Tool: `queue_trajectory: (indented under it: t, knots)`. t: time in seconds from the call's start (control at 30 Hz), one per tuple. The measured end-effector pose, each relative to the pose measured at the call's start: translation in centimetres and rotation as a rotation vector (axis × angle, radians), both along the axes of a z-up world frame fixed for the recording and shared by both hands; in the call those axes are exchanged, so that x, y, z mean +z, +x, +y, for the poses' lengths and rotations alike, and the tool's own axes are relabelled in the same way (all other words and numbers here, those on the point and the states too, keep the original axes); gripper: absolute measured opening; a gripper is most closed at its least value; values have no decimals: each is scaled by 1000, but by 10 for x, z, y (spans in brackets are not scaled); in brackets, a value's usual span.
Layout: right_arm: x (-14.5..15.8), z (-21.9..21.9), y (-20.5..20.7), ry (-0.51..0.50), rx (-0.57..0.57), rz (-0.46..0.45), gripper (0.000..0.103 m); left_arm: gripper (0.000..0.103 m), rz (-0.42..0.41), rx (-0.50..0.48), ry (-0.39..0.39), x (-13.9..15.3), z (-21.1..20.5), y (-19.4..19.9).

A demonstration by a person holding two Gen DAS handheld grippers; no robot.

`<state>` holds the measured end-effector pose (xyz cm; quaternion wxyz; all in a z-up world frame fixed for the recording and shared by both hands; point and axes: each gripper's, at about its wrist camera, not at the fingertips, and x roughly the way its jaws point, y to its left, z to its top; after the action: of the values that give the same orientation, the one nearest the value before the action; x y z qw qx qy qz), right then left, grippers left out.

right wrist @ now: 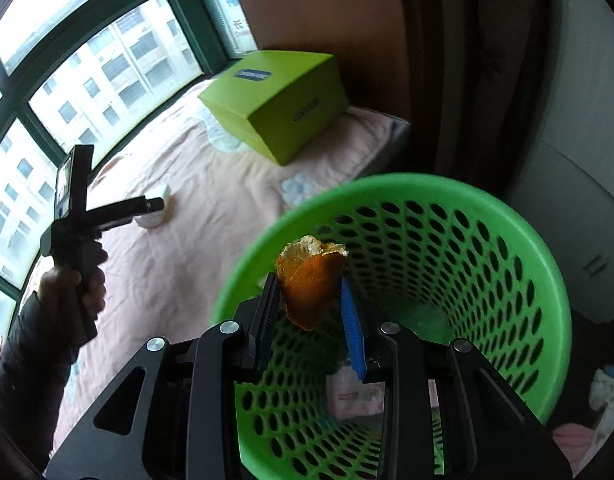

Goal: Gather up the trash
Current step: 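Carry the orange peel over the basket while left tool grasps the white foam block, then open the right tool over the basket while left tool carries the foam block there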

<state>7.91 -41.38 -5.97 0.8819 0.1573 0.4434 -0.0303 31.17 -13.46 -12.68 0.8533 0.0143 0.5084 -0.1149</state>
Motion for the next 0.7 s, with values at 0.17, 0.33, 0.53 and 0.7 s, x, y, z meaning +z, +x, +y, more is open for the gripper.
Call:
queue_trajectory:
  t: [0.17, 0.33, 0.53, 0.7]
  knots:
    - [-6, -6, -7, 6, -11, 22, 31, 74, 7, 0, 2, -7, -1, 5]
    - [-9, -10, -13, 7, -21, 31, 33, 63, 8, -7, -8, -11, -5, 5]
    - [-8, -17, -23, 12, -46, 32, 34, 63, -15, -12, -26, 1, -7, -6]
    - [-10, -23, -31, 27, -65, 36, 37, 63, -62, -64, -63, 29, -15, -30]
